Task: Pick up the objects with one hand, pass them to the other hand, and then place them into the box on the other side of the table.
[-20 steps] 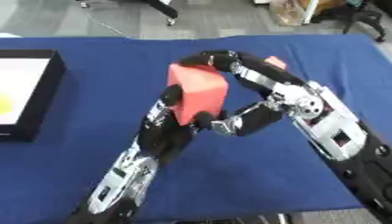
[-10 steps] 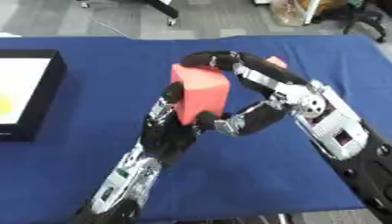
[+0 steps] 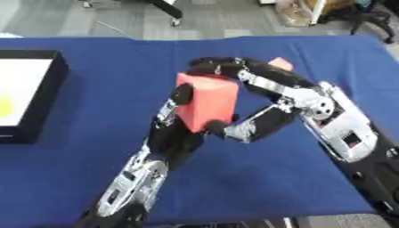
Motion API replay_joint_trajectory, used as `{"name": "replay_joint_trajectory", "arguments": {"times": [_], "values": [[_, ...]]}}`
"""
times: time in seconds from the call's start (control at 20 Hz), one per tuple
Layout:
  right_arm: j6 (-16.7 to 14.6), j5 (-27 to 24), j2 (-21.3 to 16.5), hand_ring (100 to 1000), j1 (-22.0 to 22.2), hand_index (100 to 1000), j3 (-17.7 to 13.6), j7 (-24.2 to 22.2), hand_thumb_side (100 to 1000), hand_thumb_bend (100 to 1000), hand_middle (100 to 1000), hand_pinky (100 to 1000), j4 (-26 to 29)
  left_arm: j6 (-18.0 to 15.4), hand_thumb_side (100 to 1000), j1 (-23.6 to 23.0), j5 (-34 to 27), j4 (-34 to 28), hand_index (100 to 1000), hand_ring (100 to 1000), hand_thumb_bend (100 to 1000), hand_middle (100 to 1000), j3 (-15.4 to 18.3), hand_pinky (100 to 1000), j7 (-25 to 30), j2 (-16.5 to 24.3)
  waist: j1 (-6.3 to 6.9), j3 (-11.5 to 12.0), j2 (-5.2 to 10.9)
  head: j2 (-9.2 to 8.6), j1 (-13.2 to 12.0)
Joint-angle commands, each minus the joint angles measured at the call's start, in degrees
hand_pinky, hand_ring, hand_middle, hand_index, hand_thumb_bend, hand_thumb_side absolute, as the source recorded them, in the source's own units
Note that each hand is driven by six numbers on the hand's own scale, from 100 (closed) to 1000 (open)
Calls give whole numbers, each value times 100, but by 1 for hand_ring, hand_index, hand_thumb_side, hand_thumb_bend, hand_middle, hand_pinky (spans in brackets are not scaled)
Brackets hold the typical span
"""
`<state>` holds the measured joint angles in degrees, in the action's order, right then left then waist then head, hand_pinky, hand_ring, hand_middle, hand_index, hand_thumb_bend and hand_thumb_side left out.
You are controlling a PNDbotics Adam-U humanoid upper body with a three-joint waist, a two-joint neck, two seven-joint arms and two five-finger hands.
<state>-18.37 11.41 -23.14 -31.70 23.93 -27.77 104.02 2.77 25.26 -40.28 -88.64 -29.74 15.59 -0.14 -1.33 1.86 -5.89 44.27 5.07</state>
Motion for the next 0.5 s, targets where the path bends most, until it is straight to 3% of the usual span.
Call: {"name": "replay_joint_trajectory", "arguments": {"times": [0.05,0.3,0.5], "values": [[-67,-88,-29,1000,-20,912,72,-171,486,441,913,870,219,-7,684,146,7,-21,504,469,100,242,117,903,-142,-99,0,2,59,-16,-16],[-10,-195,-62,1000,-2,936,-32,-225,541,463,948,879,360,-45,698,153,147,62,504,469,100,243,167,904,-210,-99,-2,-11,65,-16,-30],[64,-246,-98,1000,-5,939,-120,-162,521,495,959,879,467,-71,689,153,235,130,502,468,100,242,186,904,-231,-108,0,-16,67,-16,-37]]}}
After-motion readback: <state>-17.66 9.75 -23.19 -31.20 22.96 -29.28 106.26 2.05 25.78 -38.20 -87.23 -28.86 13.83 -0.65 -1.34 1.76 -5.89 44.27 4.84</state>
